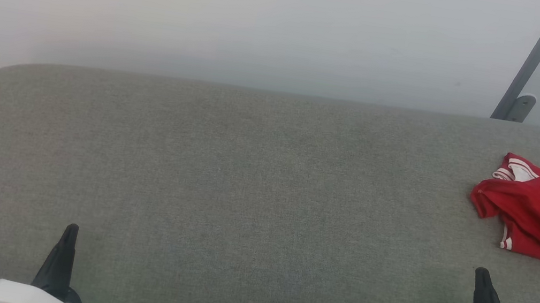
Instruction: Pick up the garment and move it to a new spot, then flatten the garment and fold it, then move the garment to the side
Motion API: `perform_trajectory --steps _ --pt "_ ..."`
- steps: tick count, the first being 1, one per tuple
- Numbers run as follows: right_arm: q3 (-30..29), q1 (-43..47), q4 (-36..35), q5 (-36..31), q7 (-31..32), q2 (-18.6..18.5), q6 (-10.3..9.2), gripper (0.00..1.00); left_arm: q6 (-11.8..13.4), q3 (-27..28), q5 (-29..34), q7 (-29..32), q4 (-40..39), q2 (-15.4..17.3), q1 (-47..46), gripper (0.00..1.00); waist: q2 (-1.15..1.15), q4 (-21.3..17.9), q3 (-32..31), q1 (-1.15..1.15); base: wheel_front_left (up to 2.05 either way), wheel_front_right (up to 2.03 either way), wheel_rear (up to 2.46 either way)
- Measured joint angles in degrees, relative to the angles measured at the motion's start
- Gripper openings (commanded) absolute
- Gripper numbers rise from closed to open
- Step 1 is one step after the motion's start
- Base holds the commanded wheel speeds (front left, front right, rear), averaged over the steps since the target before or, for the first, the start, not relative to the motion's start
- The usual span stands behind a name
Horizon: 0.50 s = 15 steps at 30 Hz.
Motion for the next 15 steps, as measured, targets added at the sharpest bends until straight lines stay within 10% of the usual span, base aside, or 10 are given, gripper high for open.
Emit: perform_trajectory --steps 15 --pt "0.13 -0.91 -0.54 11.55 2.74 0.09 -0.01 0.0 0.0 0.71 -8.56 2.85 0.24 -1.6 -1.68 0.0 0.0 -0.16 0.28 0.0 0.0 0.0 0.0"
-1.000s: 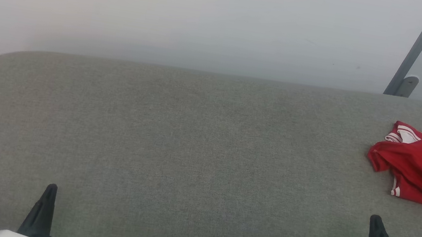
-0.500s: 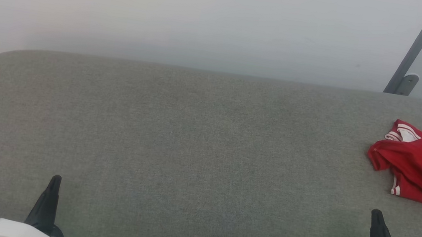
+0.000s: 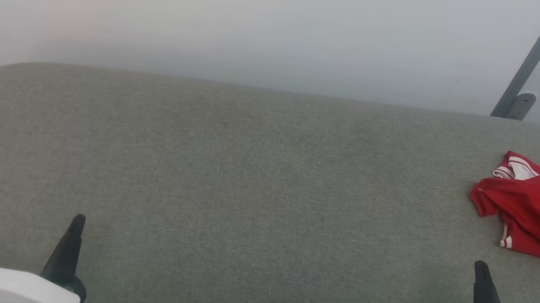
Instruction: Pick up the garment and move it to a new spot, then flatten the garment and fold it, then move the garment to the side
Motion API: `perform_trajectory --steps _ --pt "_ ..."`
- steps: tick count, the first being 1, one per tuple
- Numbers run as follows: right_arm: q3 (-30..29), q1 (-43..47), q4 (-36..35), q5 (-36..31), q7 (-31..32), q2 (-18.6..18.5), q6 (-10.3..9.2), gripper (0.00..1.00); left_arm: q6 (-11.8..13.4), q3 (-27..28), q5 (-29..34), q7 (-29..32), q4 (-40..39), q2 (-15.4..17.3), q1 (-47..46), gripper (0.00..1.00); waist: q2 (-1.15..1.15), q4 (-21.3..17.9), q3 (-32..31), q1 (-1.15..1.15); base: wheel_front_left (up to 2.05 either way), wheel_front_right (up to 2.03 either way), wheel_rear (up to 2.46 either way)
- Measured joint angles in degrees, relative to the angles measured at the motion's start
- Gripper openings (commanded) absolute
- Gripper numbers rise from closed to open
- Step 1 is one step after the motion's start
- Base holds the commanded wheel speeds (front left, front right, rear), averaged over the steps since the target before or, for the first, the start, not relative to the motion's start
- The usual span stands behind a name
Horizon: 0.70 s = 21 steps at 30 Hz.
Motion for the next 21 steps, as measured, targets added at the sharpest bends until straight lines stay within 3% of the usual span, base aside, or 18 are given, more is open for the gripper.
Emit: perform_trajectory --steps 21 --pt "0.16 -1.32 -0.76 14.69 3.37 0.11 -0.04 0.0 0.0 0.87 -11.36 3.44 0.24 -1.93 -2.53 0.0 0.0 -0.25 0.42 0.0 0.0 0.0 0.0"
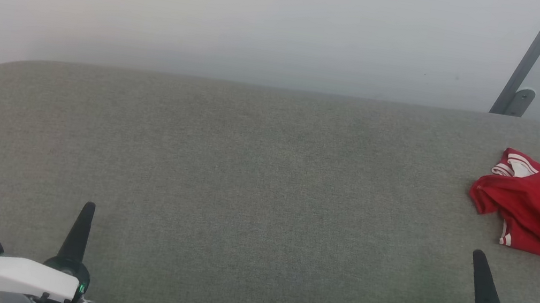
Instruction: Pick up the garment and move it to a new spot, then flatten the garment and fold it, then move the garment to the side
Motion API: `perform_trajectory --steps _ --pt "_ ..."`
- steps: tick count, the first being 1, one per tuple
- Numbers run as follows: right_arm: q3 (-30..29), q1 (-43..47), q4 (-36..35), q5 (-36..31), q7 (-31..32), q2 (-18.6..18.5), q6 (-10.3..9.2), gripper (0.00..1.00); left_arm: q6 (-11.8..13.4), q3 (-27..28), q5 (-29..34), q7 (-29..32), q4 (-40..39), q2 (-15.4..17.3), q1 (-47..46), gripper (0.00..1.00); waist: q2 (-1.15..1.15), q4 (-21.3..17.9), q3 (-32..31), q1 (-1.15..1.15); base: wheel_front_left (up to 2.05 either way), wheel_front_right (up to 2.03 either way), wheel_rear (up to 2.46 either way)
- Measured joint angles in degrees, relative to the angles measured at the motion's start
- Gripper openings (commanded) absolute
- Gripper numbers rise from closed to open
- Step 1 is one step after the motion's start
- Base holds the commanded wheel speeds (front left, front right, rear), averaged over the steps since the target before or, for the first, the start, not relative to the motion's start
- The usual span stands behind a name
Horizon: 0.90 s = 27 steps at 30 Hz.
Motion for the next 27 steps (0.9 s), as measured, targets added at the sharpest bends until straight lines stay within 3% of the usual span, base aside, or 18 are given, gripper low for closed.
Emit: perform_trajectory --steps 27 --pt "0.2 -1.57 -0.55 15.84 3.83 0.1 0.0 0.0 0.0 0.93 -11.7 3.76 0.34 -2.1 -2.6 0.0 0.0 -0.32 0.56 0.0 0.0 0.0 0.0"
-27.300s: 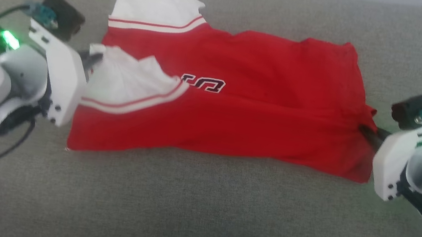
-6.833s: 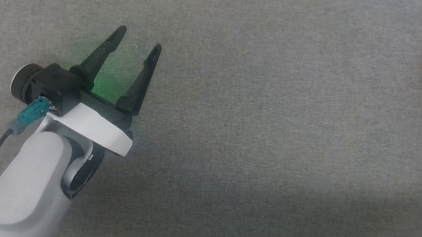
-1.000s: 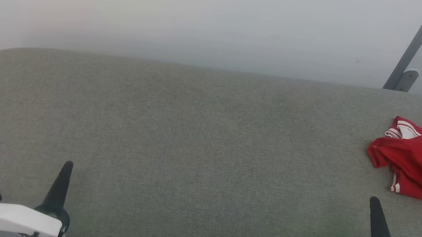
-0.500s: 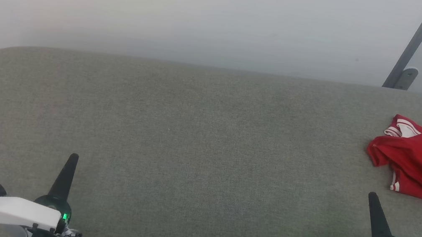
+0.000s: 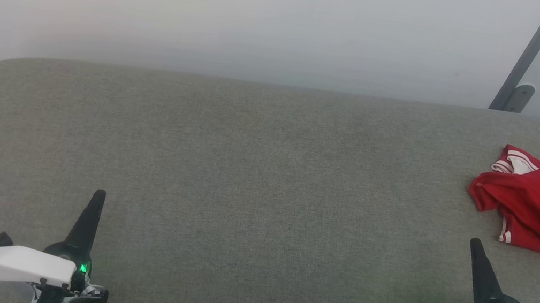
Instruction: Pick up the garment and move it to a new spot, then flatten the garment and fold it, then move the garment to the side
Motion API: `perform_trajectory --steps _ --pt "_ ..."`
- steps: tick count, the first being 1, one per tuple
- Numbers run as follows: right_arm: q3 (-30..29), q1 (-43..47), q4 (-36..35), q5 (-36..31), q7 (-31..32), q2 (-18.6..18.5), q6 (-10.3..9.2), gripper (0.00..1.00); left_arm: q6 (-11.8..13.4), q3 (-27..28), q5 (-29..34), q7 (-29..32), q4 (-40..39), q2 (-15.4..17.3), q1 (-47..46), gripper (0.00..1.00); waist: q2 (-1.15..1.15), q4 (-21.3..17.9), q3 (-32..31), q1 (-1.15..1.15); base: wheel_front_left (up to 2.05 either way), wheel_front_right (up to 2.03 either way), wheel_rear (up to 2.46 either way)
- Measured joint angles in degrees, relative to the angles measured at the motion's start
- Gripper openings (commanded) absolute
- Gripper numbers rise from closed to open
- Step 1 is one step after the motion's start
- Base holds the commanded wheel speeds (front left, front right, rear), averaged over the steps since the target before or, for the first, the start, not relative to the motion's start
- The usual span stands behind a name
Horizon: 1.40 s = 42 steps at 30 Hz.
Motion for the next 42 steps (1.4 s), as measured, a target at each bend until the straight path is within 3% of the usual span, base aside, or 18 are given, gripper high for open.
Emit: perform_trajectory --steps 30,42 --pt "0.18 -1.12 -0.65 13.36 3.09 0.16 0.0 0.0 0.0 0.76 -10.2 3.11 0.33 -1.85 -2.23 0.0 0.0 -0.34 0.6 0.0 0.0 0.0 0.0" --pt "0.2 -1.18 -0.68 13.6 3.09 0.18 0.0 0.0 0.0 0.8 -10.26 3.11 0.34 -1.88 -2.23 0.0 0.0 -0.35 0.61 0.0 0.0 0.0 0.0"
